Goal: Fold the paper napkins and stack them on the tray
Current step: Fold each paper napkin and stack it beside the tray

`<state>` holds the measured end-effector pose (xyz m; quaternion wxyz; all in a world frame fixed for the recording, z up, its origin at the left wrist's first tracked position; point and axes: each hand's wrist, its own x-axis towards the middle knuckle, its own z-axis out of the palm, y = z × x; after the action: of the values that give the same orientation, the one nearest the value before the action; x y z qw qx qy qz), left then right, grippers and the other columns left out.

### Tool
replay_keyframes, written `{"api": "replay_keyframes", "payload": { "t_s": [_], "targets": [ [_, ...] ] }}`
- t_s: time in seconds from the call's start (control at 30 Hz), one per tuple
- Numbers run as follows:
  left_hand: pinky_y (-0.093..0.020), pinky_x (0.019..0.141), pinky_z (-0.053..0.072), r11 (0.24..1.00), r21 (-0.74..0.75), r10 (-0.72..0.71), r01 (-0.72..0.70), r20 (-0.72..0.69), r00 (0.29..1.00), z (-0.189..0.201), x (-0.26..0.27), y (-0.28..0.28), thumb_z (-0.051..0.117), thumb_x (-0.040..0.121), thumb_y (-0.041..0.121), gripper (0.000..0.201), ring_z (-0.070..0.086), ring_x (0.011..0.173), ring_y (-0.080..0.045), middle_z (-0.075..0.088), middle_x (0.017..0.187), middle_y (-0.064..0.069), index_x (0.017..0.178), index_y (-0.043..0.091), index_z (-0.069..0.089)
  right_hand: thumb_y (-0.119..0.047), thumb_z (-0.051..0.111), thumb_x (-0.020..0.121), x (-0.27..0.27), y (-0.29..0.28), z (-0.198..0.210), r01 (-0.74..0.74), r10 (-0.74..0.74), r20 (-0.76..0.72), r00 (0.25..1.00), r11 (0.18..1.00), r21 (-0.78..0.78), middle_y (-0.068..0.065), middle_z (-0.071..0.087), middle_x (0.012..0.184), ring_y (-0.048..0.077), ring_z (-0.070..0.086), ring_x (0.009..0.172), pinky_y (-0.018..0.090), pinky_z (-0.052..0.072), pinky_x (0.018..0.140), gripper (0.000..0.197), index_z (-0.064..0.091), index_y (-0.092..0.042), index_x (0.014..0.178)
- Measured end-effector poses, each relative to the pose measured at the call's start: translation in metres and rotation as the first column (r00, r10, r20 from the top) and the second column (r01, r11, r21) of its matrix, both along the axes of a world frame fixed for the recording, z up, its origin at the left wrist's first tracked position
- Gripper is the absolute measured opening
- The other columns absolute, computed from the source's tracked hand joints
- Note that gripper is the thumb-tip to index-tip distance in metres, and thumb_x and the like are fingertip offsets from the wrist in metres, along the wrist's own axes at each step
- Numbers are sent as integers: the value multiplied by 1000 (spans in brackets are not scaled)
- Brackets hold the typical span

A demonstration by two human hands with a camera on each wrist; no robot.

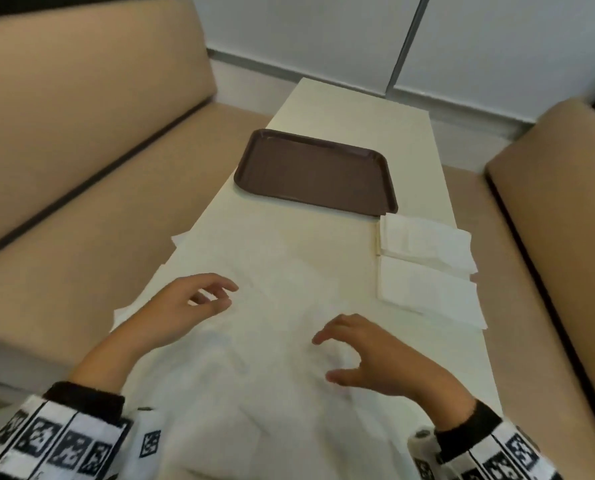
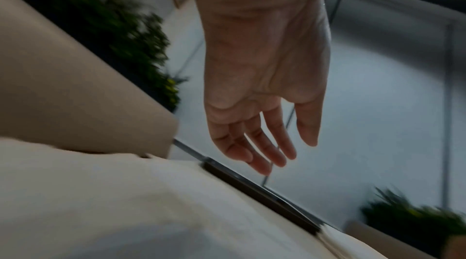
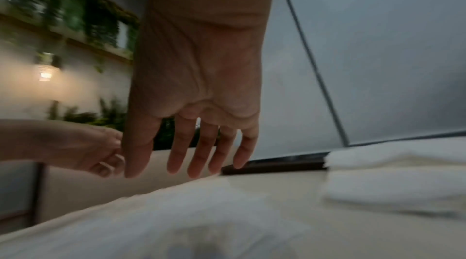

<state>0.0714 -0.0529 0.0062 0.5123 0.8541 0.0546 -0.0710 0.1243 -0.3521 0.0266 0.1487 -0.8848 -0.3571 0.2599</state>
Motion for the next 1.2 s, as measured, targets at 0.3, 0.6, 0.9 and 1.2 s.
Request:
{"api": "replay_keyframes", "payload": {
  "t_s": [0.3, 0.6, 0.9, 1.2],
  "targets": [
    [-32, 79, 44, 940, -130, 314, -316, -35, 949, -16, -98, 65, 69, 82, 33, 16, 62, 78, -8, 66, 101, -3, 93, 45, 69, -34, 67, 84, -32, 80, -47, -160, 159, 102, 982, 987, -2, -3, 16, 158, 15, 15, 144, 32, 23, 116, 77, 25, -26, 148],
    [-7, 62, 42, 900, -206, 403, -383, 64, 913, -17, -115, 77, 57, 90, 4, 21, 58, 68, 1, 63, 88, -5, 102, 19, 67, -18, 61, 90, -17, 110, -61, -100, 101, 224, 969, 995, -17, -4, 46, 142, 21, 45, 125, 32, 40, 101, 48, 47, -25, 136],
    [-7, 63, 43, 897, -252, 401, -364, 114, 909, -5, -117, 81, 71, 78, 33, 14, 58, 74, -2, 66, 88, 2, 92, 32, 72, -2, 73, 75, -14, 116, -24, -160, -26, 496, 868, 931, 328, 1, 74, 102, 23, 70, 90, 36, 57, 74, 26, 76, -18, 95],
    [-27, 106, 37, 999, 13, 41, -45, 222, 974, 23, -73, 70, 68, 81, 10, 77, 34, 129, 13, 41, 135, 38, 124, 66, 37, -15, 44, 90, -29, 113, 130, -101, -80, 355, 932, 879, 465, -22, 59, 70, 0, 55, 69, 10, 41, 62, 26, 63, -28, 102]
  ]
}}
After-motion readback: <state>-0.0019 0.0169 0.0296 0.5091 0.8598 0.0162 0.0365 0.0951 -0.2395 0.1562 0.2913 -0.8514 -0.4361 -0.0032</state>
